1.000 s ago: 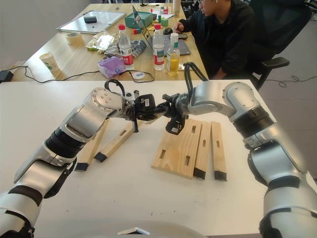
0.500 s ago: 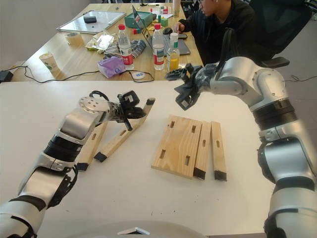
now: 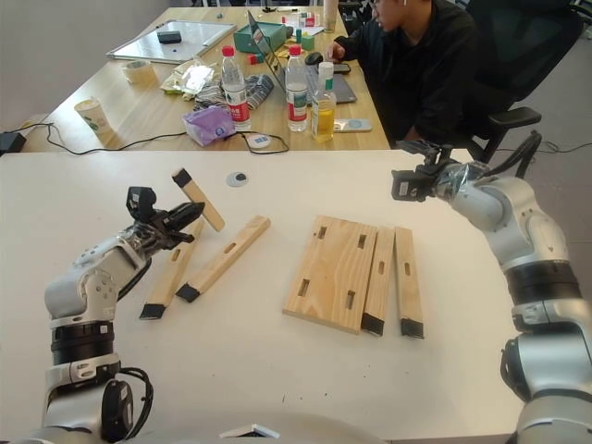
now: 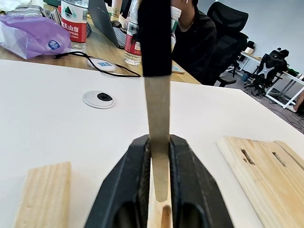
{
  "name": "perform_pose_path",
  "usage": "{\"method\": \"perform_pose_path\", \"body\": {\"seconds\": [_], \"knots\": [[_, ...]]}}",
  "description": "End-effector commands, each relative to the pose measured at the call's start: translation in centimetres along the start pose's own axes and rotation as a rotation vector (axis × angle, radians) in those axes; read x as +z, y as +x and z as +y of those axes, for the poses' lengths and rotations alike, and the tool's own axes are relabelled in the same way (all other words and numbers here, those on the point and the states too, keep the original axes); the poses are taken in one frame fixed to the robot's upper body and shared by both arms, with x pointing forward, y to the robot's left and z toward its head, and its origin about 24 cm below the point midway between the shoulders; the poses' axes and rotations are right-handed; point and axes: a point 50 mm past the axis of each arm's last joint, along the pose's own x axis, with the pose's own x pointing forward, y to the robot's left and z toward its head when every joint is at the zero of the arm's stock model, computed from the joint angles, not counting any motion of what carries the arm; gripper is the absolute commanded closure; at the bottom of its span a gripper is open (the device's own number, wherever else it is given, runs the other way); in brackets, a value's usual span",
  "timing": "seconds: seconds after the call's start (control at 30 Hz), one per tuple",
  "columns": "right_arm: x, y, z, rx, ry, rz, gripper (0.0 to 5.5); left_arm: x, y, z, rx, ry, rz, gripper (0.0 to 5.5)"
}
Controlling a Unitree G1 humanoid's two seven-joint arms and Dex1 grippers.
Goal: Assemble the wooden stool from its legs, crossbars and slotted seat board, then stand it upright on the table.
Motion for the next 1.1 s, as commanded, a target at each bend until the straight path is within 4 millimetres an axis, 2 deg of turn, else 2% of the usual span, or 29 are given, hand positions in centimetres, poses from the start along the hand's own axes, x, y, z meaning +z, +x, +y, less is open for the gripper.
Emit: {"method": "perform_pose_path", "body": {"seconds": [0.03, 0.33, 0.57, 0.7, 0.87, 1.1], "knots": [[0.1, -0.1, -0.3, -0.014, 0.007, 0.006, 2.62, -1.0, 0.2, -0.5, -0.021, 0.065, 0.041, 5.13], [0.2, 0.2, -0.9, -0.019, 0.001, 0.001, 2.62, -1.7, -0.5, 0.6, 0.014, 0.136, 0.087, 5.13], [0.2, 0.1, -0.6, -0.006, 0.0, 0.005, 2.62, -1.4, 0.3, -0.7, -0.05, 0.089, 0.048, 5.13], [0.2, 0.2, -0.4, 0.002, 0.001, 0.007, 2.62, -1.6, 0.3, -0.8, -0.057, 0.108, 0.061, 5.13], [0.2, 0.1, -0.4, 0.005, 0.005, 0.007, 2.62, -2.5, -0.2, 0.1, -0.036, 0.175, 0.114, 5.13], [0.4, 0.1, -0.1, 0.014, 0.009, 0.004, 2.62, -2.4, -0.4, 0.7, -0.026, 0.184, 0.121, 5.13]]}}
